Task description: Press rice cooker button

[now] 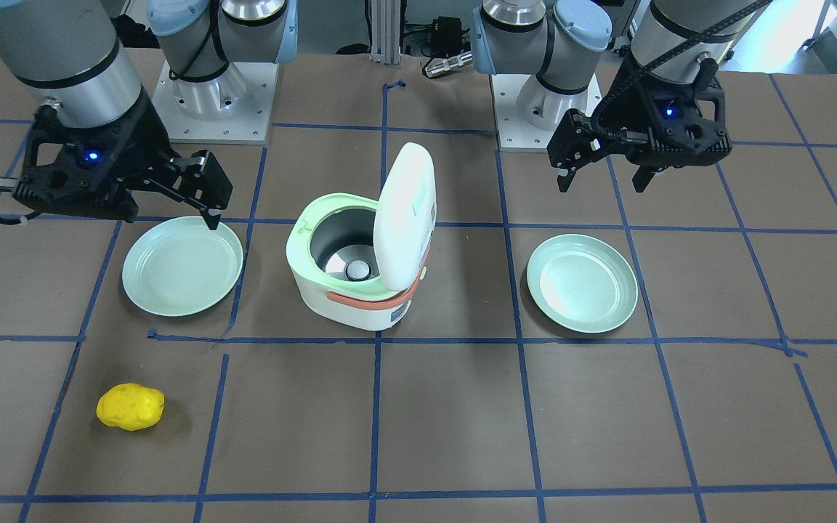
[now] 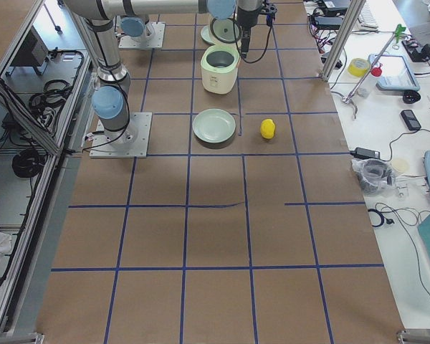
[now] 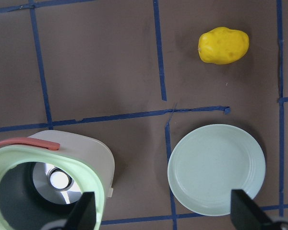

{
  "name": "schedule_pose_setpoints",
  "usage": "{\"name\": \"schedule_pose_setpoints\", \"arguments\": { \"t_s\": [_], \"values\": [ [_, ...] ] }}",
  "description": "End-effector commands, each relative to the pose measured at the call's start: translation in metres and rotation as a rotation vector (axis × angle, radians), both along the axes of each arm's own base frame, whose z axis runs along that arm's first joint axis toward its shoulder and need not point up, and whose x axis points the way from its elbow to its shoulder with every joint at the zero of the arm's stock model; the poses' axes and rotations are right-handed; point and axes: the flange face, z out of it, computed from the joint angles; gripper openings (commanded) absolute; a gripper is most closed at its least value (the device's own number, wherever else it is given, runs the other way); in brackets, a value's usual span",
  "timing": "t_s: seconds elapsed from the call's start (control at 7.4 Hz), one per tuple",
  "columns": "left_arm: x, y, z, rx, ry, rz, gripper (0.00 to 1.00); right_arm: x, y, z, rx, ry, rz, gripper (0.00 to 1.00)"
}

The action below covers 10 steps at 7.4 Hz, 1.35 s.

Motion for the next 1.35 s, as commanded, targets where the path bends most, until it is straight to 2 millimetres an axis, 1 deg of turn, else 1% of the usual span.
{"name": "schedule_pose_setpoints", "arguments": {
  "t_s": [0.0, 0.14, 0.54, 0.95, 1.22],
  "values": [
    [0.0000, 0.0000, 0.0002, 0.000, 0.000, 0.000, 1.00, -0.0265, 0.0046, 0.0061, 0.019, 0.001, 0.004, 1.00],
    [0.0000, 0.0001, -0.0005, 0.001, 0.000, 0.000, 1.00, -0.0276, 0.0080, 0.0094, 0.013, 0.013, 0.005, 1.00],
    [0.0000, 0.0000, 0.0002, 0.000, 0.000, 0.000, 1.00, -0.0273, 0.0100, 0.0096, 0.013, 0.012, 0.005, 1.00],
    [0.0000, 0.0000, 0.0002, 0.000, 0.000, 0.000, 1.00, -0.0272, 0.0102, 0.0081, 0.016, 0.010, 0.005, 1.00],
    [0.0000, 0.0001, -0.0005, 0.001, 0.000, 0.000, 1.00, -0.0267, 0.0116, 0.0037, 0.025, 0.005, 0.003, 1.00]
  ]
}}
